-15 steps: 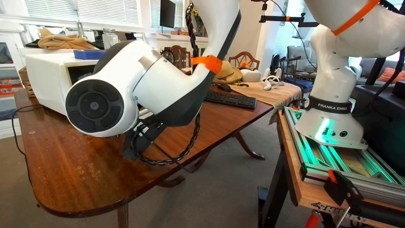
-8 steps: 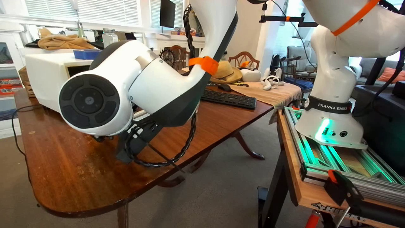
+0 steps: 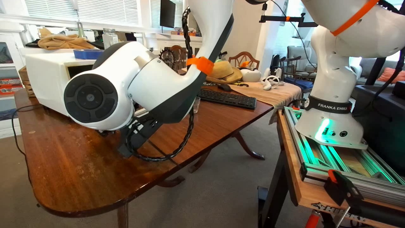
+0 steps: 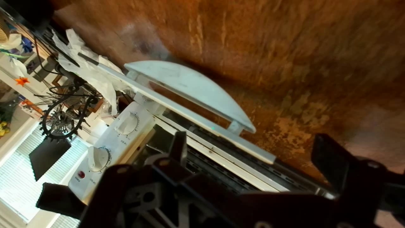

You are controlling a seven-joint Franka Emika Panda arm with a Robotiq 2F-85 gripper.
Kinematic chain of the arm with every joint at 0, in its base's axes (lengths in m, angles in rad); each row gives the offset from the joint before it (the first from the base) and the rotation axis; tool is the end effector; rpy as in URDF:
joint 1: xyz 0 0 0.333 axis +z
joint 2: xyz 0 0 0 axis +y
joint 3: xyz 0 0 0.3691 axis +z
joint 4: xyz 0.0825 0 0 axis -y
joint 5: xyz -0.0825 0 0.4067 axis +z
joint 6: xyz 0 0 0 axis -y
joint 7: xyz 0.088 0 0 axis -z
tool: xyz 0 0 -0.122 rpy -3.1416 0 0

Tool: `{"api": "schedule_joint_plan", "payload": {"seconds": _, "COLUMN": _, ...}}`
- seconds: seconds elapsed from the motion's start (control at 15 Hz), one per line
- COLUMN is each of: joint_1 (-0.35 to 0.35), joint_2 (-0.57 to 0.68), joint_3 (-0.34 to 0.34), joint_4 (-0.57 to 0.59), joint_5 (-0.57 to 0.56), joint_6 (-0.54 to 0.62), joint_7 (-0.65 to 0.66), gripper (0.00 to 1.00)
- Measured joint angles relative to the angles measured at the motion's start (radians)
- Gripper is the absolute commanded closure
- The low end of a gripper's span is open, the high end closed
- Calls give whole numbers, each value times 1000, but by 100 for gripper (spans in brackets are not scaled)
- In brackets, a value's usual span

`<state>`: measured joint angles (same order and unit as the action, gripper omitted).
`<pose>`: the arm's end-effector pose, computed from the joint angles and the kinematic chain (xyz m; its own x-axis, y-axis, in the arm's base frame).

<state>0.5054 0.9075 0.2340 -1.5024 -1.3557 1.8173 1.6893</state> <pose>0.6246 0.3991 0.1439 0.7265 0.0873 0.6816 -0.4253 -0.7220 0.5457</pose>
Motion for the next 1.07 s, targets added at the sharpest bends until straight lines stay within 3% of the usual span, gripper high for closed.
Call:
{"api": "schedule_joint_plan", "payload": {"seconds": 0.4, "joint_1": 7, "joint_2": -29, "joint_3": -4, "joint_4": 0, "joint_5": 0, "joint_6": -86, "joint_7": 2, "gripper": 0}}
{"api": "schedule_joint_plan", "payload": {"seconds": 1.07, "joint_1": 12, "joint_2": -131, "joint_3": -15, "joint_4": -7, "joint_5": 1, "joint_6": -361, "joint_7": -4, "gripper": 0}}
